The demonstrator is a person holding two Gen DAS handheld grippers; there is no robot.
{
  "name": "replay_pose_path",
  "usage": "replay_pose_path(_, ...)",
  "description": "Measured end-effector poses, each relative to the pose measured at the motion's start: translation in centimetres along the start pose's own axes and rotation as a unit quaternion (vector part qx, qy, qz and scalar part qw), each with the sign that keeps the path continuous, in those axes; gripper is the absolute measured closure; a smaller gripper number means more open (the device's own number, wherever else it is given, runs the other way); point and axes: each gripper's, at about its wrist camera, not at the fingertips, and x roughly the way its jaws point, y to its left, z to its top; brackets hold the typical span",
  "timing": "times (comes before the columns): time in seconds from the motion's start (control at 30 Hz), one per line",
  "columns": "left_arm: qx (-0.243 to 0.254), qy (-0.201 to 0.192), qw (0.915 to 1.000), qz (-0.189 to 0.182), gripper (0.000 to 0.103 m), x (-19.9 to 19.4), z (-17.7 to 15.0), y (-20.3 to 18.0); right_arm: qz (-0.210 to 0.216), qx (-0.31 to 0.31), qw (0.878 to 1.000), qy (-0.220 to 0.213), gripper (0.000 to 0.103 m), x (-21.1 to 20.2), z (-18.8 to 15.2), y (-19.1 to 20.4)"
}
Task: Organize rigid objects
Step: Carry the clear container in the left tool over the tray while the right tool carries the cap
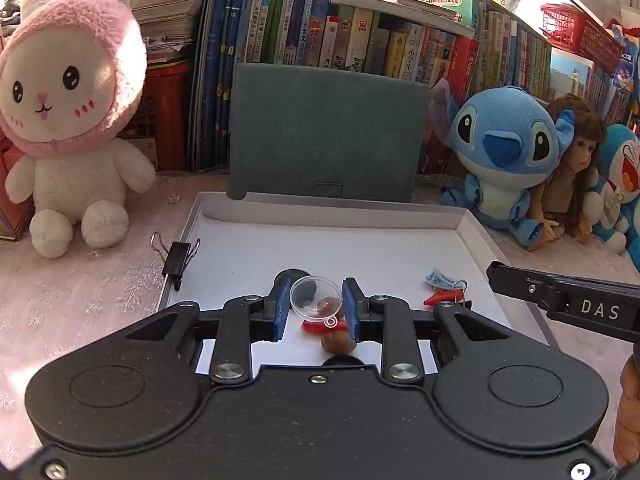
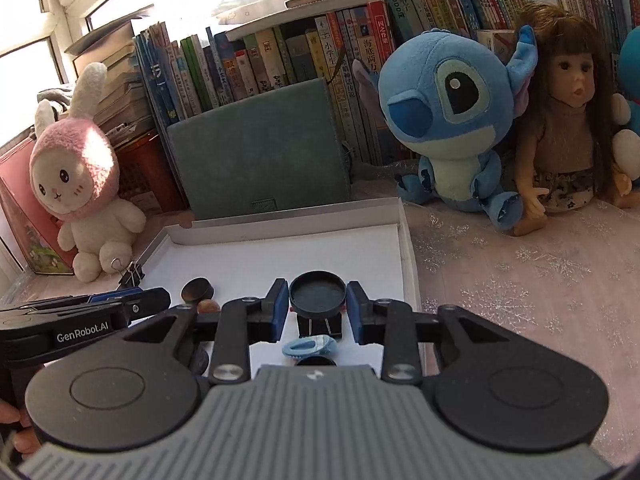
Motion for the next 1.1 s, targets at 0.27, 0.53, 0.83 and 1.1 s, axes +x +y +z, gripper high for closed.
replay_pose_path(0.27,-0.038,0.014,0.9988,0.026,0.077,5.5,2.6,0.6,-0.028,0.017,0.999,0.031,0.066,5.4,2.0,0.2)
replay_pose_path(0.53,-0.027,0.028,0.9980,0.050,0.076,8.8,1.9,0.5,-0.066,-0.016,0.997,0.034,0.066,8.3,2.2,1.1)
replay_pose_path(0.83,-0.018,0.027,0.9984,0.047,0.076,9.3,2.1,0.2,-0.076,-0.019,0.996,0.043,0.066,9.6,1.8,0.7)
replay_pose_path(1.1,-0.025,0.040,0.9976,0.052,0.077,9.7,2.1,0.4,-0.080,-0.021,0.995,0.050,0.066,10.1,1.6,0.8)
